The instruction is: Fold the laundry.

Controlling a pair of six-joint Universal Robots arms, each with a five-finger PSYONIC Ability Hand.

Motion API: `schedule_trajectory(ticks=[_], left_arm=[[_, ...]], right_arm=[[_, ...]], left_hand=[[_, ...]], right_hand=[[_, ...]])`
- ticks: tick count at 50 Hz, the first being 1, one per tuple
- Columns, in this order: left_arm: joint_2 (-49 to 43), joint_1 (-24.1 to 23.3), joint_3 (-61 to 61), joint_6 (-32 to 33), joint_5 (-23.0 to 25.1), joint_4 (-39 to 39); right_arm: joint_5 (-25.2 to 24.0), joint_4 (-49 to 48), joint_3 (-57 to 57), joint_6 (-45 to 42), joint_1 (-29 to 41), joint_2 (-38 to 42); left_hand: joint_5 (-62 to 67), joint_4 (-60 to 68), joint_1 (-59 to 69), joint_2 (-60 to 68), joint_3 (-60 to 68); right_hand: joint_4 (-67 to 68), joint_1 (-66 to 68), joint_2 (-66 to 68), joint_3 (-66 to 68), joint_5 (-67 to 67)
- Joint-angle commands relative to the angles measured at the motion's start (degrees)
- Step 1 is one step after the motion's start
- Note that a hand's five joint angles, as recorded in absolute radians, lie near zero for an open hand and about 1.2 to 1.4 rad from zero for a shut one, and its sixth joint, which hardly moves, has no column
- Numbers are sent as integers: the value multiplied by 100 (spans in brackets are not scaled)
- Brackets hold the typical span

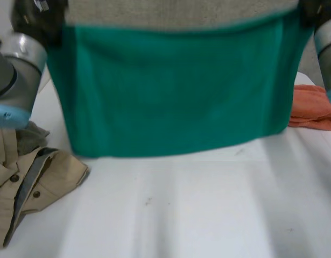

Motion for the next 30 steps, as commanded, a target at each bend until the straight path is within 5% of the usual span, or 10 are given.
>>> schedule_trajectory(ticks=[1,19,30], left_arm=[[185,107,29,-875,-369,2547],[2,80,-2107,-1325,33,1627],[-193,63,-3496,-491,148,829]], right_arm=[[305,-2912,148,1017,-14,-73],[-731,-1226,1263,1193,-278,454],[-1418,55,2670,-309,-454,446]], left_hand=[[1357,1107,1377,1137,1159],[1357,1107,1377,1137,1159],[1357,1107,1377,1137,1159]], right_hand=[[1142,1536,1272,1184,1237],[1142,1536,1272,1184,1237],[1142,1536,1272,1184,1237]])
